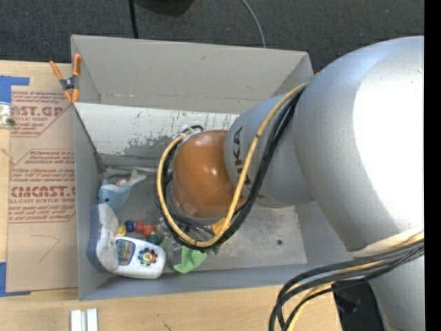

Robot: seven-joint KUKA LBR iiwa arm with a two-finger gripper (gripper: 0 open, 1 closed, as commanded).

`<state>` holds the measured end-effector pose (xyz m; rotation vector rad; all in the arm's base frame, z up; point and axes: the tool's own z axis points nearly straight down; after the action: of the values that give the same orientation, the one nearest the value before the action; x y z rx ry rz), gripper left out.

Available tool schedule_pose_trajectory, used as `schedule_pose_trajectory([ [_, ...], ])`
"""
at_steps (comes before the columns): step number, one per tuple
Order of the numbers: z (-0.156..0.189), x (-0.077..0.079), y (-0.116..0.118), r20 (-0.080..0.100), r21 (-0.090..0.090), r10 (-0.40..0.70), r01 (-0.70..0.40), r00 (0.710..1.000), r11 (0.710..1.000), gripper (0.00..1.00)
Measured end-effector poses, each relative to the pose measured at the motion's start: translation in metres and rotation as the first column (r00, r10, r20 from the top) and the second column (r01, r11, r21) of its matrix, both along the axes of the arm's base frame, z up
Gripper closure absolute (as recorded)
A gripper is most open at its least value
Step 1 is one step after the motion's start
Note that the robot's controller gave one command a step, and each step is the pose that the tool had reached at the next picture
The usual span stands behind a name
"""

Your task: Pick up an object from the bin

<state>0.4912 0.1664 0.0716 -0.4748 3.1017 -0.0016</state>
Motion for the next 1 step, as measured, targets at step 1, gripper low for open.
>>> schedule_pose_trajectory([
  [1, 0.0029, -0.0078, 0.0122, 0.000, -0.002, 0.069, -0.069, 0.998, 0.998, 1.00],
])
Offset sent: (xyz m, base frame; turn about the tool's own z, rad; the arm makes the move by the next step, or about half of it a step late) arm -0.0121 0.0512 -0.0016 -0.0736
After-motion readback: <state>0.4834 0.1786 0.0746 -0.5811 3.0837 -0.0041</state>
